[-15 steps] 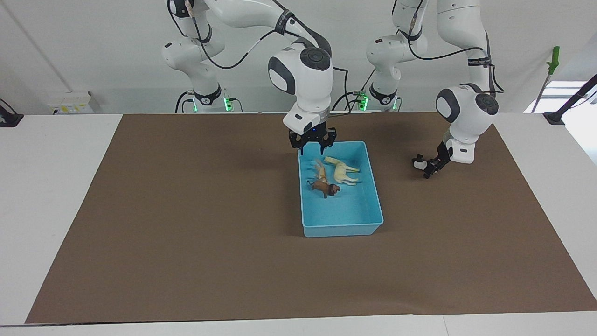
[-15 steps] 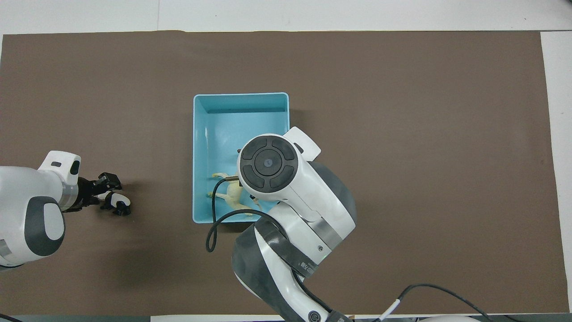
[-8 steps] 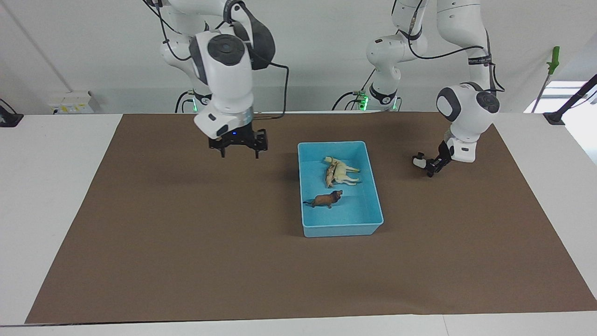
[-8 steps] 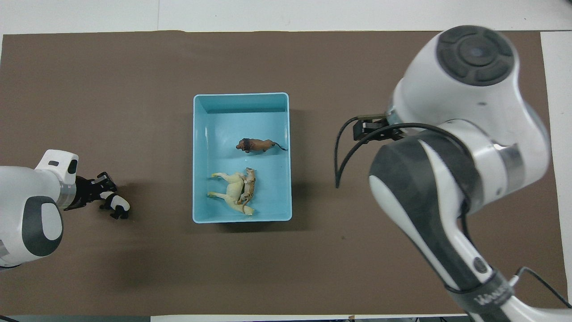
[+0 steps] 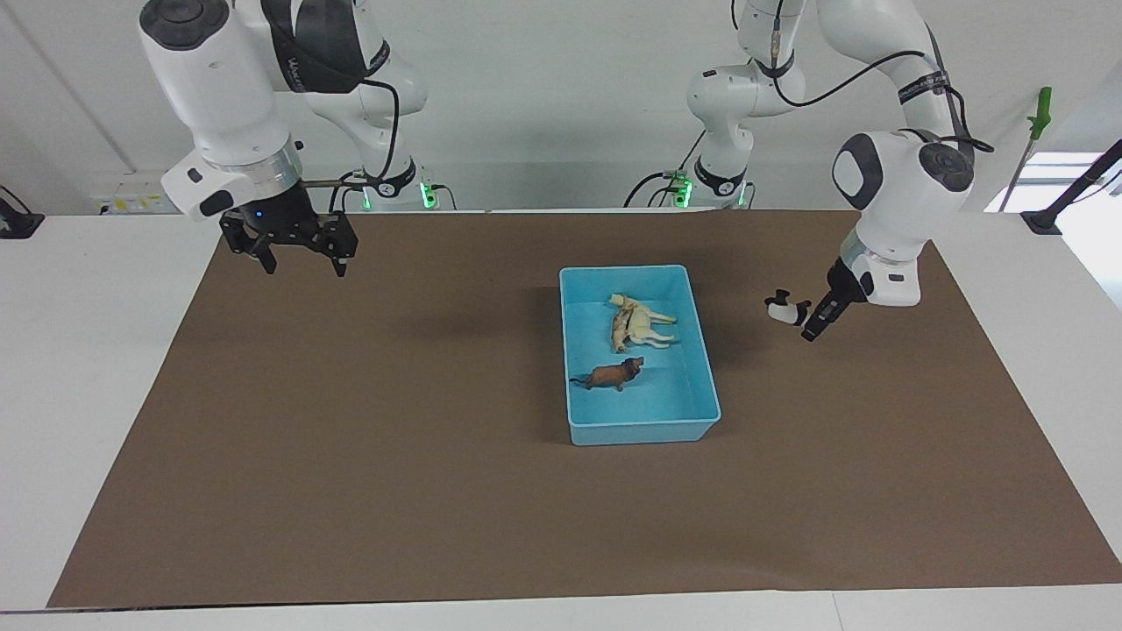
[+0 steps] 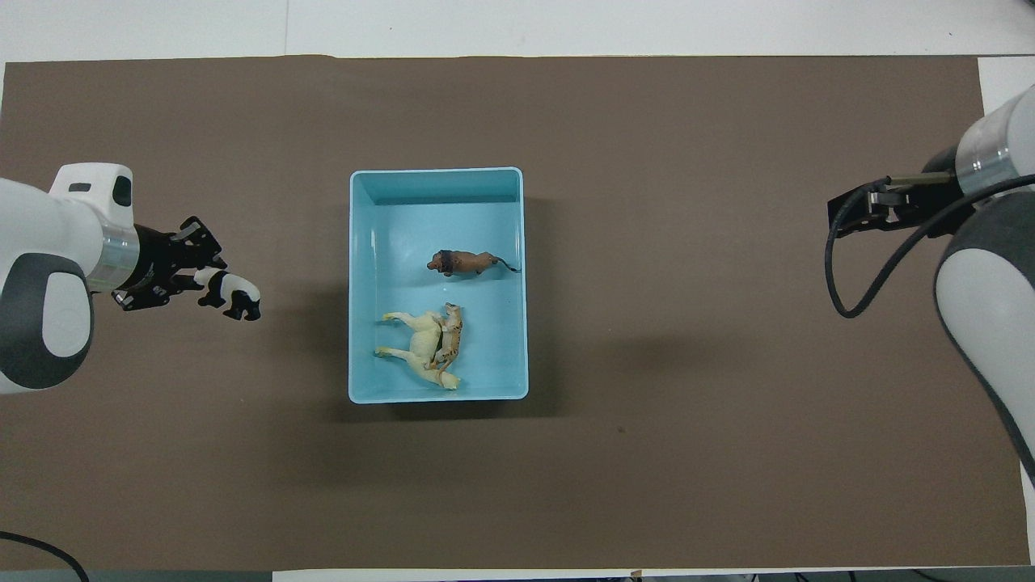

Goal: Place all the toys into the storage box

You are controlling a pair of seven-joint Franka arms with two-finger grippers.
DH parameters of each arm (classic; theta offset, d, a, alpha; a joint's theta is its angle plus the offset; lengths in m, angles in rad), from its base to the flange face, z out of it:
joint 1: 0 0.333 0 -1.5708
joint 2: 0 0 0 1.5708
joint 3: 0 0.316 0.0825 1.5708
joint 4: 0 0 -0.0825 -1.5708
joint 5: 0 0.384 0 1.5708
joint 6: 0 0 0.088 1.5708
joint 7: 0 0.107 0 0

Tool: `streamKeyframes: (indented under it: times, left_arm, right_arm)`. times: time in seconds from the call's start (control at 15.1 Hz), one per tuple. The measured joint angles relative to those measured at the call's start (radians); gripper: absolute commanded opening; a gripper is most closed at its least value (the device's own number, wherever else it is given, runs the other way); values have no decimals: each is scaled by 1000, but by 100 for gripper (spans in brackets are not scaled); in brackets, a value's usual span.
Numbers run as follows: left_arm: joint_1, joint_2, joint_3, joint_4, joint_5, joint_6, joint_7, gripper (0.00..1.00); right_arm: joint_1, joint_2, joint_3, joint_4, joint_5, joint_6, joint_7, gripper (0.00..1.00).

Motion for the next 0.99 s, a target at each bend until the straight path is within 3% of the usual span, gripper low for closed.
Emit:
streamKeyframes:
  times: [0.13,0.2,0.27,0.33,0.4,0.73,0.99]
  left_arm:
    - [-102,13,-4,32,0,2,-168,2]
    - [-153,20,-6,32,0,20,-244,7]
    - [-199,28,-7,27,0,42,-306,20]
    - [-235,35,-8,17,0,69,-351,55]
    - [-258,39,-8,2,0,93,-375,98]
    - [-265,39,12,-17,0,102,-385,100]
    - [-203,15,22,59,1,-7,-354,100]
  right_arm:
    - [-24,-10,0,-5,4,-29,-6,100]
    - [-34,-12,0,-10,13,-28,-6,100]
    - [-44,-12,1,-18,19,-22,-6,100]
    - [-56,-13,1,-26,23,-13,-6,100]
    - [-65,-14,1,-35,25,-4,-6,100]
    - [-79,-18,0,-44,29,4,-6,100]
    - [-79,-19,1,-46,30,4,-6,100]
